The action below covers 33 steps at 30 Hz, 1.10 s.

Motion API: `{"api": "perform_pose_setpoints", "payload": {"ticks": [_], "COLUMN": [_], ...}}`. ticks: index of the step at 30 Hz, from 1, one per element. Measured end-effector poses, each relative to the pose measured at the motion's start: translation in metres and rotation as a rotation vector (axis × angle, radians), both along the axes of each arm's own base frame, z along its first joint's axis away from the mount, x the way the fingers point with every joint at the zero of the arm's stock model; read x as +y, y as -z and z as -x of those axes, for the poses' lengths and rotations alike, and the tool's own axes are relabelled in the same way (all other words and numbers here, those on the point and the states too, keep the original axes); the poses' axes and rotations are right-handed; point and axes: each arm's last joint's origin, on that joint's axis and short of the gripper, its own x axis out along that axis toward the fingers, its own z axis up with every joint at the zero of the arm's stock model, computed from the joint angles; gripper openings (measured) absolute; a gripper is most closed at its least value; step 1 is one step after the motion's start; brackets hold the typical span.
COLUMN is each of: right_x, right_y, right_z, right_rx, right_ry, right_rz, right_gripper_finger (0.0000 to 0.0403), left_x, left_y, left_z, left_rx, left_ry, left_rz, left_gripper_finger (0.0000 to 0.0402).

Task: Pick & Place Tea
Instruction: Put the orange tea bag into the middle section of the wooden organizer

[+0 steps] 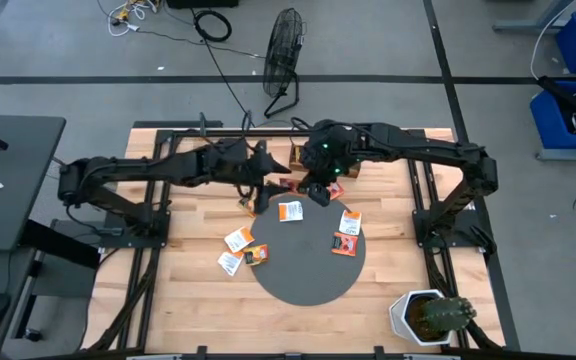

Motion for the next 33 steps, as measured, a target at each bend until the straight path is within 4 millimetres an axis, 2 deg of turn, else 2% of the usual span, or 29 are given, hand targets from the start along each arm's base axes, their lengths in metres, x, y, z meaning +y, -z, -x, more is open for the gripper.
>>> {"api": "perform_pose_setpoints", "payload": {"ticks": [4,7,17,19,24,29,33], "right_x": [0.0,0.0,0.001,0.001,0.001,0.004,0.003], "right_y": [0.0,0.001,0.0,0.0,-0.002,-0.023,-0.044], "right_z": [0.0,0.0,0.0,0.0,0.003,0.026,0.048], "right_rx": [0.0,0.008,0.002,-0.001,-0.005,-0.045,-0.109], "right_ry": [0.009,0.003,-0.006,-0.007,-0.013,-0.013,0.037], "right_rz": [0.013,0.012,0.025,0.026,0.03,0.042,0.063], "right_gripper_finger": [0.0,0.0,0.0,0.0,0.0018,0.0083,0.0142], "left_x": [-0.001,-0.001,0.0,0.0,0.001,0.001,0.002], "left_y": [0.007,0.006,0.007,0.007,0.007,0.003,-0.013], "left_z": [-0.005,-0.006,-0.006,-0.006,-0.006,-0.004,0.003], "left_rx": [0.028,0.012,0.018,0.018,0.02,0.006,-0.086], "left_ry": [0.006,0.03,0.065,0.061,0.033,-0.022,-0.078], "left_rz": [0.055,0.099,0.118,0.122,0.118,0.097,0.047], "left_gripper_finger": [0.0228,0.0202,0.0032,0.001,0.0004,0.0003,0.0002]}}
